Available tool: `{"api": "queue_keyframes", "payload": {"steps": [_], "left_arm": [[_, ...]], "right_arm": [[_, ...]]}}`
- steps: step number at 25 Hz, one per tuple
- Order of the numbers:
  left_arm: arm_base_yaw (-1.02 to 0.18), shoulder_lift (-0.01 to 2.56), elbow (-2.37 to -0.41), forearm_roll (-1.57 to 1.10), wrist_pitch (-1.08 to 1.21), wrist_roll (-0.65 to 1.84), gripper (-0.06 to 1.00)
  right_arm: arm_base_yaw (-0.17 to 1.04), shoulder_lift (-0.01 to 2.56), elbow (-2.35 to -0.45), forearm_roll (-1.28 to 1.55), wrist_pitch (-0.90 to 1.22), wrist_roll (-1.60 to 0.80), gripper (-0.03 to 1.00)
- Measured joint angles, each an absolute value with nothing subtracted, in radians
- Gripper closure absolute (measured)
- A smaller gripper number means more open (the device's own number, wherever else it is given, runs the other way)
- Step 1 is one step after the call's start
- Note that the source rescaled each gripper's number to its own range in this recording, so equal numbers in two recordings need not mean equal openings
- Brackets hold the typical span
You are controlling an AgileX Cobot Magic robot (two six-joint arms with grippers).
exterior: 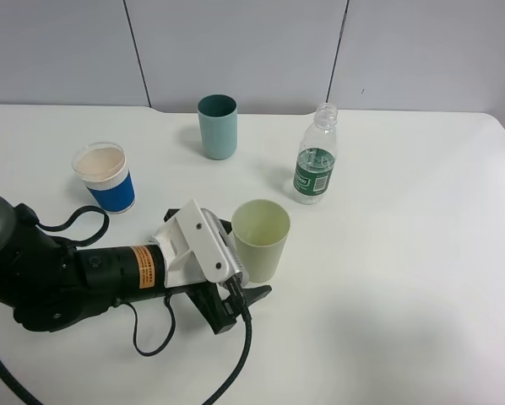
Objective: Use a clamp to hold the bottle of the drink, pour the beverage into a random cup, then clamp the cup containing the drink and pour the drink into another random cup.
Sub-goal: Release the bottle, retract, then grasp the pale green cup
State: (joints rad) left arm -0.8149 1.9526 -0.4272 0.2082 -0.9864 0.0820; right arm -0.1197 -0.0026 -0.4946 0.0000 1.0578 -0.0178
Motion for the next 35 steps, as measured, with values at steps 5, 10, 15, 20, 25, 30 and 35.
{"api": "queue_keyframes", "payload": {"steps": [5, 10, 15, 20, 25, 30, 35], "left_arm": [[-0.815, 1.983, -0.455, 0.204, -1.005, 0.063, -0.03], [-0.815, 2.0, -0.485, 0.203, -1.017, 0.021, -0.03], [-0.815, 2.023, -0.508, 0.203, -1.024, 0.014, -0.03], [-0.815, 2.05, -0.51, 0.203, -1.041, 0.013, 0.11], [-0.815, 2.05, -0.51, 0.201, -1.049, 0.012, 0.94], [-0.815, 2.05, -0.51, 0.201, -1.049, 0.01, 0.92], [-0.815, 2.05, -0.51, 0.201, -1.049, 0.01, 0.92]], "right_arm": [[-0.12, -0.003, -0.495, 0.0, 1.058, -0.018, -0.03], [-0.12, -0.003, -0.495, 0.0, 1.058, -0.018, -0.03], [-0.12, -0.003, -0.495, 0.0, 1.058, -0.018, -0.03], [-0.12, -0.003, -0.495, 0.0, 1.058, -0.018, -0.03], [-0.12, -0.003, -0.495, 0.0, 1.058, -0.018, -0.03], [-0.12, -0.003, -0.495, 0.0, 1.058, -0.018, -0.03], [-0.12, -0.003, -0.495, 0.0, 1.058, -0.018, -0.03]]}}
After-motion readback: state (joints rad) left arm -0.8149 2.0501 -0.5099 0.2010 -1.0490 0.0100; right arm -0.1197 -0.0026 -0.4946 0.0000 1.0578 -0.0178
